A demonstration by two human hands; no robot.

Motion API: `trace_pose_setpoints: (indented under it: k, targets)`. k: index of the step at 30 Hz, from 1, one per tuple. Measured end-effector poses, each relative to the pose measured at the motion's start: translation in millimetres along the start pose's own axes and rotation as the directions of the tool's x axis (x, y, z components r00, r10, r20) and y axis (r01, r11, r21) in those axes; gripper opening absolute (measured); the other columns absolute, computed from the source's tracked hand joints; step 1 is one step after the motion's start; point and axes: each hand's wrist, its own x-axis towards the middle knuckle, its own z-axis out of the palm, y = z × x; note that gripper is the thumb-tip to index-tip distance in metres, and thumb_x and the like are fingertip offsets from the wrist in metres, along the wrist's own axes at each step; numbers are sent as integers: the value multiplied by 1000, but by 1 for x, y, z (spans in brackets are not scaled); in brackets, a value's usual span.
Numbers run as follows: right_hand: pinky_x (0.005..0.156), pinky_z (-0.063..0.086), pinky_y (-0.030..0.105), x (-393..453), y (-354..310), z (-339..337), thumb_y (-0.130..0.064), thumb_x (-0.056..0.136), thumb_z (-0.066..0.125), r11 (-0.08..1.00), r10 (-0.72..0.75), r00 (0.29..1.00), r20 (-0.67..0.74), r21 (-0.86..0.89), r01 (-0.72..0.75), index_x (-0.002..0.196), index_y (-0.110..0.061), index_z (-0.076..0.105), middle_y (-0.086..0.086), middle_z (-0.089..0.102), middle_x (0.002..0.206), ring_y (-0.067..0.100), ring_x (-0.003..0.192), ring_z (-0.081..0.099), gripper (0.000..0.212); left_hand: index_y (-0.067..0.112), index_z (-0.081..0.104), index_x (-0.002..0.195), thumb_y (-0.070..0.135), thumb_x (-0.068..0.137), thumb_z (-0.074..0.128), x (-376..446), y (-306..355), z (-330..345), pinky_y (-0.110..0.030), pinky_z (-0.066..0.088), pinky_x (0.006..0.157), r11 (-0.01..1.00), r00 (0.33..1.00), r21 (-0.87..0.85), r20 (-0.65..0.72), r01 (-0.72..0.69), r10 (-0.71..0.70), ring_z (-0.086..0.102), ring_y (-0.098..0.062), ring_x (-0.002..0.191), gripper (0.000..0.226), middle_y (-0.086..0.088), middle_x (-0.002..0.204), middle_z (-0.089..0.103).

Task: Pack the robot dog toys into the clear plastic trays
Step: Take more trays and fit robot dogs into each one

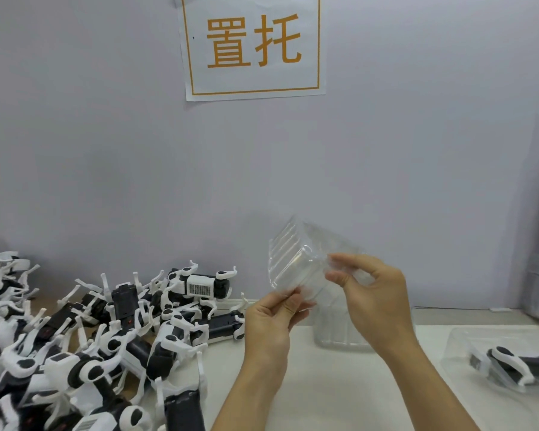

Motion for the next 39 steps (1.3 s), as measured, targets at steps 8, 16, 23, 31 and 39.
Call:
trace_pose_setpoints:
  k: [8, 16, 23, 31, 39]
  targets:
    - [84, 43, 16, 15, -13, -22, -10, 82, 79, 995, -36, 989, -145, 90, 50, 82, -36, 74, -19, 73, 79, -1, 77, 65, 26, 6, 74, 82, -9, 88, 60, 1, 6, 0, -26, 60, 68, 998, 993, -42, -114, -37, 32, 74, -24, 75, 21, -13, 82, 75]
    - [87, 51, 22, 32, -34, -72, -27, 86, 76, 965, 25, 872, -488, 240, 106, 93, -35, 75, -12, 70, 86, 4, 83, 64, 10, 1, 67, 86, -8, 96, 48, 6, 10, 2, -29, 62, 72, 951, 964, -306, -237, 41, -118, 73, -24, 82, 23, -8, 81, 74]
    - [91, 50, 21, 30, -77, -78, -32, 86, 73, 876, 74, 898, -433, 459, 149, 105, -27, 73, -10, 73, 92, 5, 90, 66, 20, -1, 61, 92, -6, 99, 45, 41, -5, 50, -33, 62, 71, 861, 949, -466, -123, 204, -292, 74, -24, 78, 18, -10, 78, 73]
    - [76, 52, 15, 14, -80, -28, -38, 73, 72, 850, 88, 995, -36, 524, -56, 98, -25, 77, 16, 72, 95, 9, 81, 63, 28, -25, 56, 92, -9, 93, 58, 40, -55, 63, -38, 52, 87, 897, 875, -123, -198, 425, -441, 69, -25, 54, 17, -32, 90, 68]
    - [74, 47, 10, 13, -66, -20, -24, 83, 79, 965, 98, 971, 219, 217, -147, 93, -30, 78, -10, 71, 83, 4, 83, 65, 11, -3, 67, 82, 16, 90, 68, 30, -42, 31, -27, 54, 50, 771, 880, 425, -227, 474, -417, 68, -24, 54, 20, -13, 63, 67]
